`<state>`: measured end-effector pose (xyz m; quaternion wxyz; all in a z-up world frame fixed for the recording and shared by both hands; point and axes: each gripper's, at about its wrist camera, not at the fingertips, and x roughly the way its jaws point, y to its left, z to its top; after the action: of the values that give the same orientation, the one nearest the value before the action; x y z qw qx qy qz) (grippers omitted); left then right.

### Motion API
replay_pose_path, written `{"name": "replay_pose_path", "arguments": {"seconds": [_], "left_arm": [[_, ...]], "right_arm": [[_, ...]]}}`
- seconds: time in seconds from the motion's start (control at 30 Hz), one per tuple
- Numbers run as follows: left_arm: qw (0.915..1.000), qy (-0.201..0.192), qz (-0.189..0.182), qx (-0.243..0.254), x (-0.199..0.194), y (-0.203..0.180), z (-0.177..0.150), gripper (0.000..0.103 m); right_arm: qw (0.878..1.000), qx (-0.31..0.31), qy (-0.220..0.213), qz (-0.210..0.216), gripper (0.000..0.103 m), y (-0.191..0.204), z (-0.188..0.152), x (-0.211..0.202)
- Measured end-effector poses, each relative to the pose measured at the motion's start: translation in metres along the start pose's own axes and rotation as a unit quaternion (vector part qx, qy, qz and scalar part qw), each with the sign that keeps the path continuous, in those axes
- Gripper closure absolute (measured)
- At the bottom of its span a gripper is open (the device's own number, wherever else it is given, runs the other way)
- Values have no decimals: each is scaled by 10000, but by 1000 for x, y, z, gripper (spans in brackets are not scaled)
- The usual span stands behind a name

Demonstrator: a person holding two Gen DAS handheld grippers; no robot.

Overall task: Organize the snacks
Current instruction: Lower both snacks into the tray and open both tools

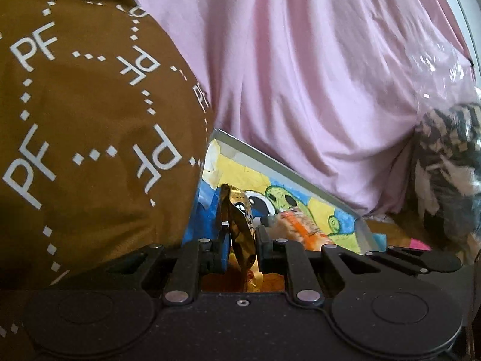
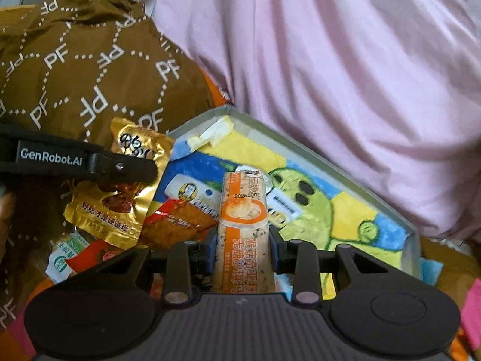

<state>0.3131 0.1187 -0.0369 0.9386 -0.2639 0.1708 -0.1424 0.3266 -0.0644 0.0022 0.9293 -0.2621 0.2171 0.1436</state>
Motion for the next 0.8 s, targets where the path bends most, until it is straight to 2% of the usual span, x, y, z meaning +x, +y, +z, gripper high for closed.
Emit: {"name": "replay_pose_path", "arguments": {"seconds": [0.17,0.3,0.43,0.5,0.63,0.73,0.8], "left_arm": [[9995,25,110,307,3,-7,-3,82],[9983,-1,212,539,3,-13,-5,64],[9975,16,269,655,3,-17,-6,50],[9977,16,226,636,3,-19,-6,43],[9981,8,156,597,-1,-24,-5,26],[9981,23,121,603,-3,-29,-5,18],[9977,65,122,659,-4,-34,-6,12]], "right_arm": [[9998,200,7,-44,65,-2,-4,5],[9997,218,-19,-53,63,-2,-3,3],[9996,260,-100,-44,46,-5,-3,-3],[9995,300,-117,-37,43,-7,-4,-6],[9989,431,-168,-37,29,-15,-7,-15],[9984,491,-239,-110,21,-23,-11,-27],[9982,510,-262,-164,19,-28,-15,-35]]}}
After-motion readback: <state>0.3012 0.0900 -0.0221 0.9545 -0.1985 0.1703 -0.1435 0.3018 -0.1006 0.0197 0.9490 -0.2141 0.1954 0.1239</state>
